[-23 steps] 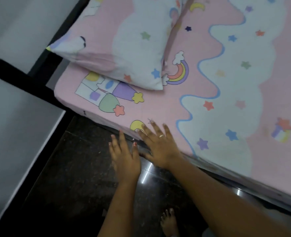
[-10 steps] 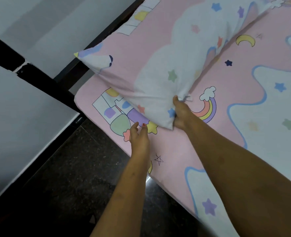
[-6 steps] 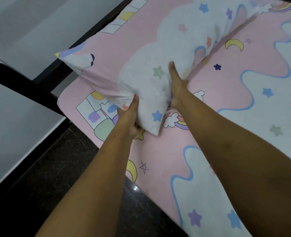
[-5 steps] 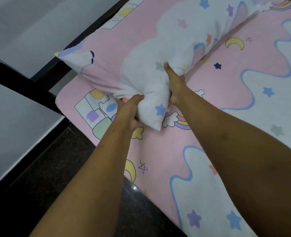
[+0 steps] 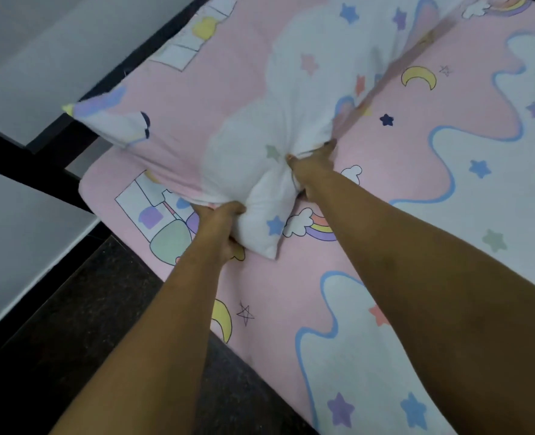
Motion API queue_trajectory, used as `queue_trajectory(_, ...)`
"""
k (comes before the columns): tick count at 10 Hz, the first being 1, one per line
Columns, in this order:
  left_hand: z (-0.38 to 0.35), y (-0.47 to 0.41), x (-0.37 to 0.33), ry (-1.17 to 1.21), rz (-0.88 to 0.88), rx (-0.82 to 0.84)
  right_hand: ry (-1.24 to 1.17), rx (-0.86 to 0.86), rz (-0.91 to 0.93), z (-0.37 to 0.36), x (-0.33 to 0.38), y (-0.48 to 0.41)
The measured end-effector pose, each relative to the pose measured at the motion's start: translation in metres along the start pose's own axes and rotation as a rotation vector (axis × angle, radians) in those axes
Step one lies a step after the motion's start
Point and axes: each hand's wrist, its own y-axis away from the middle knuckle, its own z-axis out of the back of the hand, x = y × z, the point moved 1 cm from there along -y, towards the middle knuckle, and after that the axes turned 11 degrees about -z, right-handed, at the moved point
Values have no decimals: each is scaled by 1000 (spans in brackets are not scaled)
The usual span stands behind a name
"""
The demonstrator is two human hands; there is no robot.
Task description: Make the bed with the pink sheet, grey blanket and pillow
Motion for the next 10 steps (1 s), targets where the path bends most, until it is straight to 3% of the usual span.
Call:
queue_trajectory(1,-8,2,-9,-49,53,-63,180,-128,66,8,10,10)
queue_trajectory(2,-16,10,-8,-60,-106,-250,309,-263,253,10,11,26)
queue_trajectory(3,-25,28,-14,-430,-763,-512,655,-627,852,4,18,42)
queue_trajectory(4,-38,33,-5,-1044,-1201,-393,923,-504,1145,-10,21,48)
queue_trajectory(5,-30,18,23,-1471,-1093,-121,1178,-302,1102,-8,-2,29)
queue_trajectory(6,-22,16,36,-1596,-945,48,1258,-243,999,6,-27,16)
queue_trajectory(7,-25,24,38,-1682,-866,102,1343,-194,896,12,-39,18)
queue_trajectory(8,-27,34,32,-1697,-802,153,1420,-125,826,18,-30,30)
queue_trajectory(9,-28,48,14,-1619,-824,131,1450,-143,875,30,-13,53)
queue_trajectory(10,-23,71,12,-1431,-954,43,1370,-231,963,57,-18,76)
